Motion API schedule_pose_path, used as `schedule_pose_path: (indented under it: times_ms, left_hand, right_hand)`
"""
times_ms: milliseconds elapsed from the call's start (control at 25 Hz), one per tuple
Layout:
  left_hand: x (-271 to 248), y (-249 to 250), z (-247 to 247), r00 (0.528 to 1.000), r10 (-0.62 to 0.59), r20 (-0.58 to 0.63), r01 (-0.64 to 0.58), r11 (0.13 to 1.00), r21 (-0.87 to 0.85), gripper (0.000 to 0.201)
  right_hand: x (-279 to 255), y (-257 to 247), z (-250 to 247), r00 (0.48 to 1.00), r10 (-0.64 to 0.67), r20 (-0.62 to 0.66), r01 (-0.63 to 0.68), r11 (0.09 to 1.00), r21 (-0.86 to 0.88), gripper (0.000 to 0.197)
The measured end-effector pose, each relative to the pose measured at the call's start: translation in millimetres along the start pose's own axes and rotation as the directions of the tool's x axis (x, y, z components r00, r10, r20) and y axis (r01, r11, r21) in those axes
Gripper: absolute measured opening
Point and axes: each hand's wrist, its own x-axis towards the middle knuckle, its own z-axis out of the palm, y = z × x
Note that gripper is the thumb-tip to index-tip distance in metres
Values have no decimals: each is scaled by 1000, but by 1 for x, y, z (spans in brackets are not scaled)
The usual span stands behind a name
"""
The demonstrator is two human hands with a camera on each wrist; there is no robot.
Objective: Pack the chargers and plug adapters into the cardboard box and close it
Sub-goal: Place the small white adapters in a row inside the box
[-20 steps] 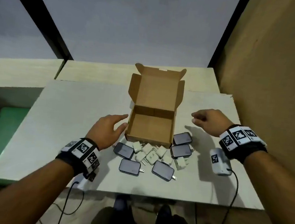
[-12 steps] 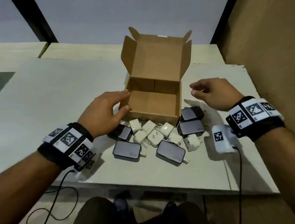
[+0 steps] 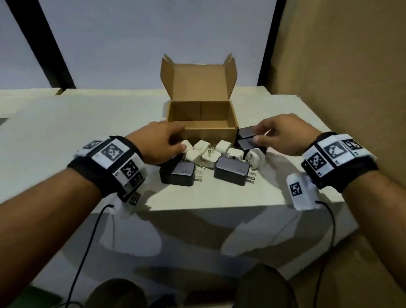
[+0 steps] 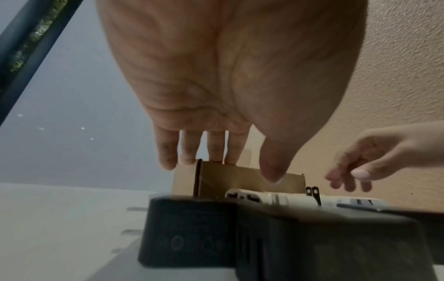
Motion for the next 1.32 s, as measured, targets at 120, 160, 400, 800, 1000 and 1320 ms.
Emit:
schedule_pose_path:
  times_ms: [120,160,400,800,1000,1320]
  left_hand:
    - [-2,0,1,1000,0,0,0,1000,12,45]
    - [-1,-1,1,1000,-5,5,5,1000,24,45]
    - [-1,3,0,1000,1,29,-4,996,88,37]
    - [-6,-1,-5,999,-9,42,8,1000,23,39]
    - [0,-9,-10,999,-12,42,12,1000,-2,42]
    - [21,-27,-9,985,-162,-59,165,985,54,43]
  right_hand:
    - [-17,-8,1,996,9,85,6,985,-171,37]
    - [-22,-9,3,994,11,113,14,977,-214,39]
    - [-34,-15,19,995,32,96,-9,972,-236,31]
    - [9,-37,-56,990,-42,-133,18,984,-176,41]
    - [63,-85,-27,987,-145,-68,125,965,-232,45]
    - [122,-115,17,949,-189,253,282,868,-409,31]
